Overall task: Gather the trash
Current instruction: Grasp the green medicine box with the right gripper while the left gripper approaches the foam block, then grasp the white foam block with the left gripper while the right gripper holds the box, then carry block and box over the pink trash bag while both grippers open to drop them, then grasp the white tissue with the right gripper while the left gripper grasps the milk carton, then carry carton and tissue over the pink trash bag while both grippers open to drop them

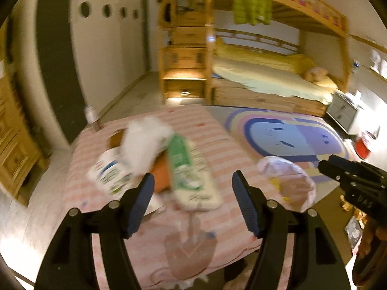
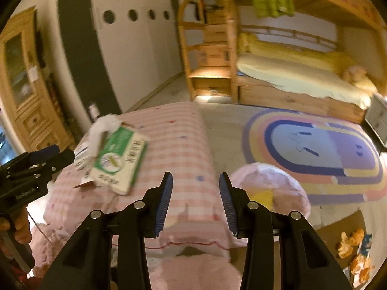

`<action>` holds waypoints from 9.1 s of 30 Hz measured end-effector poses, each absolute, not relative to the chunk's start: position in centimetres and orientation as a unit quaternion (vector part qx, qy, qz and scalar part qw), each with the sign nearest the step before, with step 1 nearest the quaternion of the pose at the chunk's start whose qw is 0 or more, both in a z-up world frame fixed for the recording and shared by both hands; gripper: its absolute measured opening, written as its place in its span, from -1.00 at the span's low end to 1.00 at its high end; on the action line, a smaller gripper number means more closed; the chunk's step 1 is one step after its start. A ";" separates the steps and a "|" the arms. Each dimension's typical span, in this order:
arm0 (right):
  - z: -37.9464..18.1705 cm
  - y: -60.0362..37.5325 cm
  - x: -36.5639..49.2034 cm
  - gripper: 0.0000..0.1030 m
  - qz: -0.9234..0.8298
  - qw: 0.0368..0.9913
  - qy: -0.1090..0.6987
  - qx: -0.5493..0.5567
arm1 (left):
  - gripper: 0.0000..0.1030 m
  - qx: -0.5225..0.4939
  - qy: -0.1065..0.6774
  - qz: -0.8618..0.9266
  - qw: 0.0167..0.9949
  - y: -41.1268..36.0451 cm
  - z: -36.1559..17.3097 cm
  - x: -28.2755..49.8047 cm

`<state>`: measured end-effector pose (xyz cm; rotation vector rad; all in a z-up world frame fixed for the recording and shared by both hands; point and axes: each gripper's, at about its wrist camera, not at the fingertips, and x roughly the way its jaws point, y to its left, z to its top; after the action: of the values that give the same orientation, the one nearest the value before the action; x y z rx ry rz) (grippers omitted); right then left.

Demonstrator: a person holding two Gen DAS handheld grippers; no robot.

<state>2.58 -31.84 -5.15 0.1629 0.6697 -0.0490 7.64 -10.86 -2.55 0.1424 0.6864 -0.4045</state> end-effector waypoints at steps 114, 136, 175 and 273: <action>-7.1 -36.8 1.0 -0.78 -0.091 0.941 0.302 0.123 | -0.38 0.074 0.309 -0.378 0.870 -19.3 -5.8 7.9; -13.1 -48.0 2.2 -0.05 -0.180 0.907 0.332 0.189 | 0.31 0.101 0.356 -0.444 0.816 -33.2 -10.7 12.6; -7.1 -23.7 9.1 -0.05 0.061 0.931 0.355 0.058 | 0.31 -0.015 0.376 -0.065 0.924 2.6 -8.2 12.1; -6.7 -39.2 -0.5 -0.92 -0.089 0.934 0.306 0.158 | 0.40 0.121 0.324 -0.319 0.883 -20.0 -6.5 6.6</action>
<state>-0.52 -39.20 -6.74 0.3238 0.6260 -0.1830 6.60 -20.03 -6.45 0.2512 0.6738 -0.6641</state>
